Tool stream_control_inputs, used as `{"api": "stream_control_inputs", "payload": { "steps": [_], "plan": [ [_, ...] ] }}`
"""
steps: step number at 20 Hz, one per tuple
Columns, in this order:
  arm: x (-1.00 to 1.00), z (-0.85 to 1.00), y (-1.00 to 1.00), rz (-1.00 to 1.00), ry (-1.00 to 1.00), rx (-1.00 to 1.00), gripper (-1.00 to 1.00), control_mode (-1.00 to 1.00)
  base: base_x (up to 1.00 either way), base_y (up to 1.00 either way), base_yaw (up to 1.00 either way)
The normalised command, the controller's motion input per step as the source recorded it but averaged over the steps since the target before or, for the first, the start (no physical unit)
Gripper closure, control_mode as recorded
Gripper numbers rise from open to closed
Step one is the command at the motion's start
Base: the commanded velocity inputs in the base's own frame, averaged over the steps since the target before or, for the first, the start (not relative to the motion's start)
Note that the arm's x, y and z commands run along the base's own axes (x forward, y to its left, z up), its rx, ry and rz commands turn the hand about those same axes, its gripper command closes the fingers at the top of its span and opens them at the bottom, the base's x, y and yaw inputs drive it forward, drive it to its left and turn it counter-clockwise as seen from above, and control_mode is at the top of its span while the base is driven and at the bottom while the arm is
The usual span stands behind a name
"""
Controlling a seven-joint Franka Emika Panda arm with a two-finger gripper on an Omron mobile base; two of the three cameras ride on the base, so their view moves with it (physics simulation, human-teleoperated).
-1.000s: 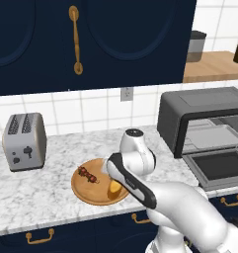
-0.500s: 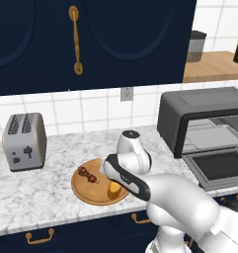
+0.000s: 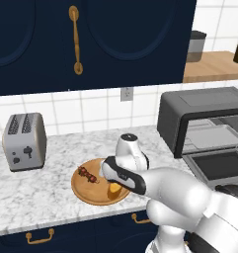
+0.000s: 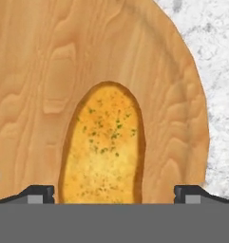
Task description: Pick up the kebab skewer and baguette bread, and place them inside the toaster oven. Close the toaster oven door and start by setting the timer.
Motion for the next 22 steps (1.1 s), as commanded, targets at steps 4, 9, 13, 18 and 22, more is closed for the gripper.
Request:
{"api": "stream_control_inputs", "payload": {
  "steps": [4,9,13,18,22],
  "plan": [
    [0.00,-0.17,0.00,0.00,0.02,0.00,-1.00,-1.00,0.00,0.00,0.00],
    [0.02,-0.16,0.03,0.00,0.03,0.00,-1.00,-1.00,0.00,0.00,0.00],
    [0.04,-0.04,0.10,0.00,0.02,0.00,-1.00,-1.00,0.00,0.00,0.00],
    [0.04,-0.06,0.16,0.00,0.03,0.00,-1.00,-1.00,0.00,0.00,0.00],
    [0.00,-0.22,0.03,0.00,0.01,0.00,-1.00,-1.00,0.00,0.00,0.00]
  ]
}}
